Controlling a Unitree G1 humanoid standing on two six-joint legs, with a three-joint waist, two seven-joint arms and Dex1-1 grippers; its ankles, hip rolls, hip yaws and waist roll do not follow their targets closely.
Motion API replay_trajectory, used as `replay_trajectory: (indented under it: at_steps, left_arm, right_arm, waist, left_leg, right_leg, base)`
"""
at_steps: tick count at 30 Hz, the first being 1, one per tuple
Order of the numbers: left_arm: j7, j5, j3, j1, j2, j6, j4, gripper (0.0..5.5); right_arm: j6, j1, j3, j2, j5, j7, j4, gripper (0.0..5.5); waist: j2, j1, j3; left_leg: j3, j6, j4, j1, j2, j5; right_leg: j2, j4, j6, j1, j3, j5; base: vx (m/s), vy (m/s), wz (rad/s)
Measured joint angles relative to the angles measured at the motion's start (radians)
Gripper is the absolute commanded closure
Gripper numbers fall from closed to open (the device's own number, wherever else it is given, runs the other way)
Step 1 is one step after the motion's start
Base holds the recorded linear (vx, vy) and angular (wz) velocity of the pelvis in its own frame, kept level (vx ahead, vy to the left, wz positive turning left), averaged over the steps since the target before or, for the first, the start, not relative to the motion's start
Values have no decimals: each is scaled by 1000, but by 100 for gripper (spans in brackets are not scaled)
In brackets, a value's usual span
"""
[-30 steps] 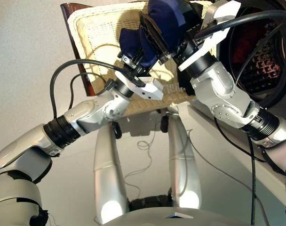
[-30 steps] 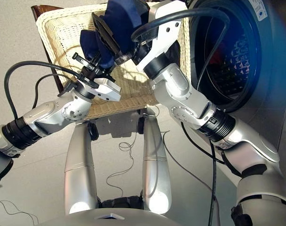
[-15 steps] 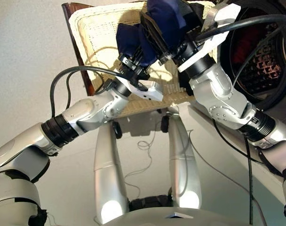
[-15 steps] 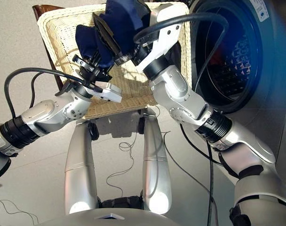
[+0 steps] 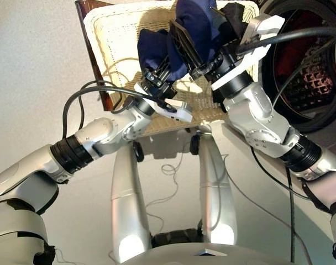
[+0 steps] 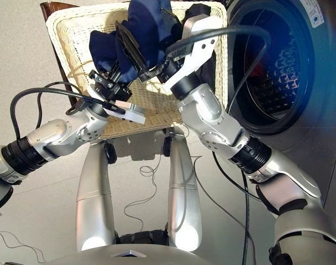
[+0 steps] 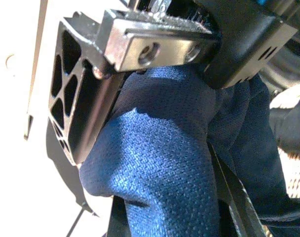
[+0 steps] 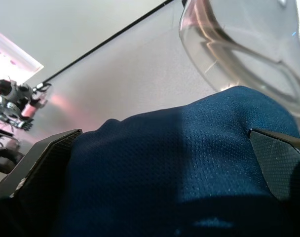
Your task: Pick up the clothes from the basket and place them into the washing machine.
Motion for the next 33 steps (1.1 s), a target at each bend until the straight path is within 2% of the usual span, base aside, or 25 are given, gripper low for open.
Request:
replay_trajectory:
  at_steps: [5,6,7,8,31,32,33]
  left_arm:
    - [0,0,2,1,0,4,9,550]
    - [0,0,3,1,0,8,11,550]
    - [0,0,2,1,0,12,12,550]
    - [0,0,2,1,-2,18,13,550]
    - [0,-2,0,8,-4,28,33,550]
    - [0,-2,0,11,-7,28,33,272]
    - [2,-2,2,15,-10,27,33,138]
  right_arm:
    - [0,-9,1,28,17,2,28,0]
    - [0,-13,1,34,18,2,35,308]
    - [0,-18,6,39,17,6,37,533]
    - [0,-24,10,48,17,8,37,550]
    - [-1,-26,3,57,-6,2,52,550]
    - [-1,-22,-2,59,-13,3,52,550]
    - [-1,-13,-11,62,-19,3,57,550]
  waist:
    - [0,4,0]
    - [0,5,0]
    - [0,4,0]
    - [0,3,0]
    - [0,5,0]
    - [0,6,0]
    - [0,6,0]
  left_leg:
    - [-1,0,4,0,0,0]
    - [-1,0,5,0,0,0]
    - [-2,0,7,-1,0,0]
    - [-3,0,9,-2,0,0]
    - [-8,1,18,-10,-2,0]
    - [-8,1,18,-10,-2,0]
    - [-9,1,19,-10,-2,0]
  right_leg:
    - [-1,3,0,1,0,0]
    - [-1,4,0,1,0,0]
    - [-1,5,0,1,0,0]
    - [-1,7,0,1,-1,0]
    - [-3,18,0,-4,-3,-1]
    - [-3,18,0,-4,-3,-1]
    - [-3,19,0,-4,-3,-1]
  base:
    - [0,0,0]
    - [0,0,0]
    - [0,0,0]
    - [0,0,0]
    - [0,0,0]
    - [0,0,0]
    - [0,0,0]
